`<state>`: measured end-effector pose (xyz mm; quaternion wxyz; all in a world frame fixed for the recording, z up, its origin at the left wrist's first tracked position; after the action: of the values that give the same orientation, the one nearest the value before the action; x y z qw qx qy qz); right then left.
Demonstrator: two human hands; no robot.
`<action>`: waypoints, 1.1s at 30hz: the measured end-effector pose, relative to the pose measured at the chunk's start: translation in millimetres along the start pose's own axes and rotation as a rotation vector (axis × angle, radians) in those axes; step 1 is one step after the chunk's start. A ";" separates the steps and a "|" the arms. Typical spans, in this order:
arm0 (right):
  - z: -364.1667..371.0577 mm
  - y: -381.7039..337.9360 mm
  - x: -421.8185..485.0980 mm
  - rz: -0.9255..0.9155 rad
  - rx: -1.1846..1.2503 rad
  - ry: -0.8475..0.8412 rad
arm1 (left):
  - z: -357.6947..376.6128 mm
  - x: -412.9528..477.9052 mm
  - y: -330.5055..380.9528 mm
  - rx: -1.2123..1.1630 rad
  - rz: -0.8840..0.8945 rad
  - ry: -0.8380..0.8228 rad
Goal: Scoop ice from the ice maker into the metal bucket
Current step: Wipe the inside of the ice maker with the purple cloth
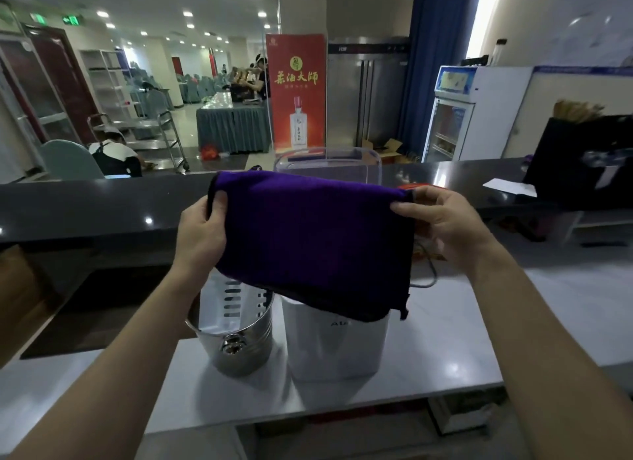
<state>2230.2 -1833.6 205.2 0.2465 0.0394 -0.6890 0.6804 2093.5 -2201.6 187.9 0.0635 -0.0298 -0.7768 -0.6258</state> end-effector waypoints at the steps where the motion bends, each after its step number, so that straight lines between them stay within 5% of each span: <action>1: -0.3 2.0 -3.8 0.025 -0.003 -0.021 | -1.1 -2.6 1.7 -0.010 -0.008 -0.007; 13: -4.0 14.8 -71.3 0.078 0.246 -0.266 | -0.4 -29.7 11.8 -0.150 -0.125 -0.062; 22: -33.7 24.0 -82.0 -0.014 0.048 -0.067 | 24.7 -55.9 33.5 -0.182 -0.081 -0.009; 33: -109.9 32.7 -97.3 -0.136 0.083 0.129 | 85.3 -82.8 65.3 -0.192 0.008 -0.011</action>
<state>2334.0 -1753.4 131.7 0.3341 0.0522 -0.6386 0.6913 2178.5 -2101.5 222.1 0.0588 -0.0423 -0.7134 -0.6970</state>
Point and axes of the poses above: each hand's wrist, its own x-axis towards the middle knuckle, its own z-axis out of the palm, y = z × x, the point moved 7 cm from there along x, towards the middle knuckle, and after that the axes turned 15 degrees about -z, right-handed, at the moved point
